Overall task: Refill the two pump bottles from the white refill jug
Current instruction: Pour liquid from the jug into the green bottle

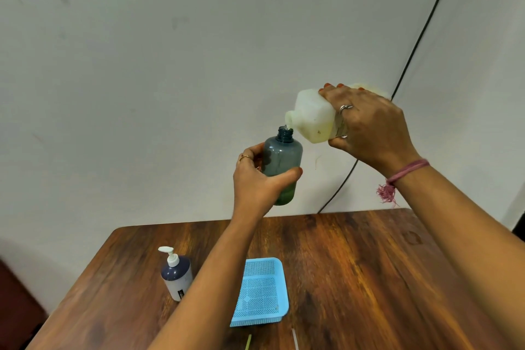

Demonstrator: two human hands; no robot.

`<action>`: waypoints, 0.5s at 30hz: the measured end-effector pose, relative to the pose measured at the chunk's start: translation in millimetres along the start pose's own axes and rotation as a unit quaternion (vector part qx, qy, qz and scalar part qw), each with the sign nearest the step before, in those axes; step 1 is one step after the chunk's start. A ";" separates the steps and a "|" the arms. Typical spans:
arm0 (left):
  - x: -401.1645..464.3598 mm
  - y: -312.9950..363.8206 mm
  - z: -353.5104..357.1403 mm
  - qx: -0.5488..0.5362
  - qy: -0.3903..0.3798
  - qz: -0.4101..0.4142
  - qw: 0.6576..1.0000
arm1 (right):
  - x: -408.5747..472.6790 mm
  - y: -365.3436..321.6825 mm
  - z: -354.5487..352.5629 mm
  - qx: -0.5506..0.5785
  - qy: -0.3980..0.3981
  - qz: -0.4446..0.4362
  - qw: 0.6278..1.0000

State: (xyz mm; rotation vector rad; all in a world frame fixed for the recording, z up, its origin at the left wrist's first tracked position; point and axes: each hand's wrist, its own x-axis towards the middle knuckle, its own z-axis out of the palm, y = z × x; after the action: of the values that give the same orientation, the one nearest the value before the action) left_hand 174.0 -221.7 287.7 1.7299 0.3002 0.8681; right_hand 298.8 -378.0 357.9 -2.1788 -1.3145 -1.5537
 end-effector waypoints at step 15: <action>1.9 -2.8 0.9 -0.011 0.003 -0.002 1.000 | -1.8 2.6 3.9 0.001 0.004 -0.001 1.000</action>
State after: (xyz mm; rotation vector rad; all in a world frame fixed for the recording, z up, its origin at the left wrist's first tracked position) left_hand 176.6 -220.3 285.8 1.7062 0.2959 0.8711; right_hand 303.1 -378.4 355.5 -2.1687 -1.3143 -1.5595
